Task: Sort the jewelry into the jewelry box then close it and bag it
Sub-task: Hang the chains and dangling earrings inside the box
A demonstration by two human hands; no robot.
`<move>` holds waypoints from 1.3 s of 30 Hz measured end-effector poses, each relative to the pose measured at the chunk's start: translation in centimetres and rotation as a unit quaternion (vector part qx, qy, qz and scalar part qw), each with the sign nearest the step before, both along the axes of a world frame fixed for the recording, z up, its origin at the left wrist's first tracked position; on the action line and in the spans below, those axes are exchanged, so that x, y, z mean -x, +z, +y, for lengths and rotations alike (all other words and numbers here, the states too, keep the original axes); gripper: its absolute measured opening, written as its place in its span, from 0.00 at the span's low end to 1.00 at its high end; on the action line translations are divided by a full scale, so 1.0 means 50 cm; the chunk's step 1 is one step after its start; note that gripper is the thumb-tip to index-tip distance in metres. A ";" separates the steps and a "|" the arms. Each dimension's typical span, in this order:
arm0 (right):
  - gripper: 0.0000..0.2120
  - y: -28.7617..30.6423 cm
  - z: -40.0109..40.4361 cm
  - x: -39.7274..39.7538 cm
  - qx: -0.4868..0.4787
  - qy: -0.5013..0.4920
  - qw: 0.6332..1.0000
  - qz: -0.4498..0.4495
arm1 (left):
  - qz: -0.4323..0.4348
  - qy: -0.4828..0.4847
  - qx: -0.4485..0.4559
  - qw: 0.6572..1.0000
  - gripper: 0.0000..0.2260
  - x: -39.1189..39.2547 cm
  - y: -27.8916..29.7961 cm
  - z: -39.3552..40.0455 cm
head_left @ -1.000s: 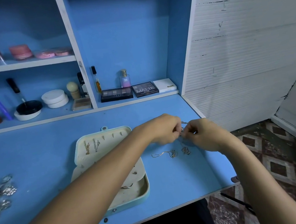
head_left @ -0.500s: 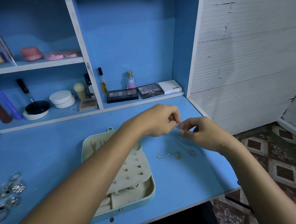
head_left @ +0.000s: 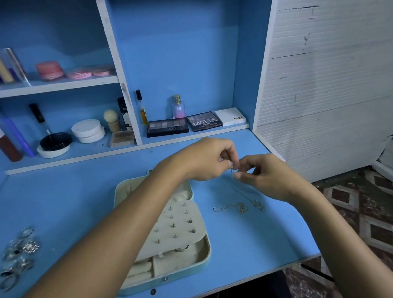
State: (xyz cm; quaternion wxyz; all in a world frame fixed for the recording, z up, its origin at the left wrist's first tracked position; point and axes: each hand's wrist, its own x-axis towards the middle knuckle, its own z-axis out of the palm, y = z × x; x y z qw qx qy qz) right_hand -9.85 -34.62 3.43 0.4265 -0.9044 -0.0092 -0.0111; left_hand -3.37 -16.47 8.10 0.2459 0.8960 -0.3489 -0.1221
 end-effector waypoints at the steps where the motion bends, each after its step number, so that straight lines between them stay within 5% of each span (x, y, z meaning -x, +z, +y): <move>1: 0.03 0.000 0.001 0.000 0.002 0.002 1.000 -0.001 | -0.001 0.000 0.000 1.000 0.06 0.000 0.001 0.000; 28: 0.04 0.067 0.018 -0.021 0.021 -0.012 1.000 -0.013 | -0.029 0.051 -0.019 0.998 0.08 0.003 0.030 0.026; 39: 0.07 0.147 0.058 -0.048 -0.041 0.002 0.995 -0.090 | 0.119 0.116 0.175 0.970 0.10 -0.002 0.094 0.089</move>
